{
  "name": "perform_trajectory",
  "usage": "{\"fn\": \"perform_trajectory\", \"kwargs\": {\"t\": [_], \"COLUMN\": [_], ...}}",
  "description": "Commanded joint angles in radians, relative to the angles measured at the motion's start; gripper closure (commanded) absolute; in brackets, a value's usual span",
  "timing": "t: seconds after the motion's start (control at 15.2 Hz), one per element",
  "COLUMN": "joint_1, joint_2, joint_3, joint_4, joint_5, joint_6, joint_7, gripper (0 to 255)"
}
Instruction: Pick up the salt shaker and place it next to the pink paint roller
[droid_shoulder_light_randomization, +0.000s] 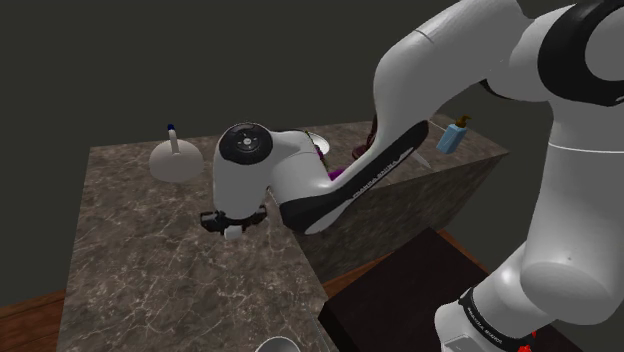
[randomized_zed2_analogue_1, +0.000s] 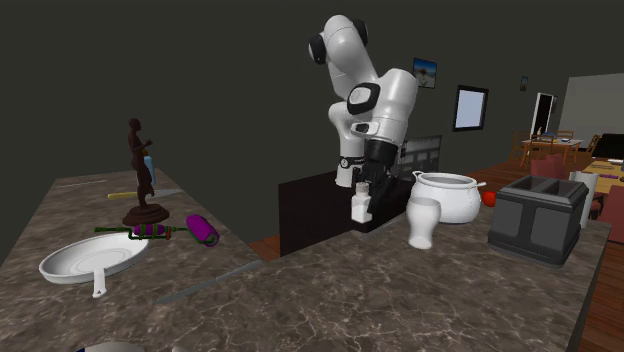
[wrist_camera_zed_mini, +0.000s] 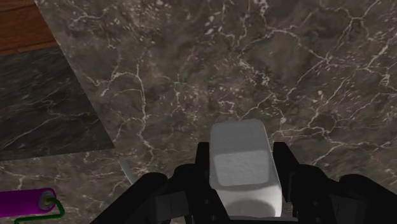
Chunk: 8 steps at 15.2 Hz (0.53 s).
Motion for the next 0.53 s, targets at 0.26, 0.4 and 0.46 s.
{"fn": "perform_trajectory", "kwargs": {"t": [0.26,0.4,0.46], "joint_1": [-0.056,-0.112,-0.14], "joint_2": [-0.062,-0.101,-0.119], "joint_3": [0.036,0.037,0.038], "joint_4": [-0.029,-0.08,-0.104], "joint_5": [0.062,0.074,0.08], "joint_6": [0.002,0.046,0.068], "joint_7": [-0.063,-0.1,-0.12], "gripper": [255,255,255]}}
